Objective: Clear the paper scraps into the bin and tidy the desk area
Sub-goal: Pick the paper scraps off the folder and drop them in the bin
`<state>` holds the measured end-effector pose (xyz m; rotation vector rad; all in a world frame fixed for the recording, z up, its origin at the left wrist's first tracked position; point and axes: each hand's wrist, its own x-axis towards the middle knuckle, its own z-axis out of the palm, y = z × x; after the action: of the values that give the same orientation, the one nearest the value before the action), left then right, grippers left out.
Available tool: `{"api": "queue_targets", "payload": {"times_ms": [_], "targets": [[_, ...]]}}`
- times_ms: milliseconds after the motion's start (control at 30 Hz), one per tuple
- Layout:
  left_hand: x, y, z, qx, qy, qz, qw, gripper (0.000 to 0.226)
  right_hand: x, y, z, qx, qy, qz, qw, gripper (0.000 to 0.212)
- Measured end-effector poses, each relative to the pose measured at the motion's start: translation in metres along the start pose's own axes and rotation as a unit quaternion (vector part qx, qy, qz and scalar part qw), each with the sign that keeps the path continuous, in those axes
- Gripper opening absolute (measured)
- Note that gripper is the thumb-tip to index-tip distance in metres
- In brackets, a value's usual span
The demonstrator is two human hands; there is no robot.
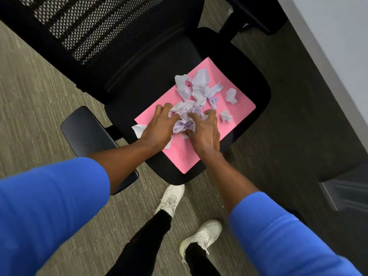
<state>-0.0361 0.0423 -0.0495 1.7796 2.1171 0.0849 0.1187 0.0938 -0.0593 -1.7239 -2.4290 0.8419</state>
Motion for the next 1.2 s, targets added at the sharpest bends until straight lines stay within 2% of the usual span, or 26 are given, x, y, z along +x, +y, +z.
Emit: {"api": "queue_targets", "payload": {"times_ms": [233, 700, 967, 1200], "targets": [[0.012, 0.000, -0.007, -0.028, 0.034, -0.036, 0.998, 0.031, 0.014, 0.005, -0.011, 0.038, 0.048, 0.005, 0.998, 0.022], [-0.006, 0.014, -0.034, -0.057, 0.083, -0.057, 0.993, 0.013, -0.009, 0.014, -0.057, 0.045, 0.100, 0.023, 0.994, 0.025], [-0.025, 0.039, -0.049, -0.079, 0.107, -0.102, 0.986, 0.011, -0.033, 0.022, -0.078, 0.075, 0.118, 0.046, 0.989, 0.027], [-0.046, 0.064, -0.045, -0.113, 0.103, -0.100, 0.983, 0.016, -0.060, 0.041, -0.082, 0.111, 0.141, 0.077, 0.981, 0.023]]}}
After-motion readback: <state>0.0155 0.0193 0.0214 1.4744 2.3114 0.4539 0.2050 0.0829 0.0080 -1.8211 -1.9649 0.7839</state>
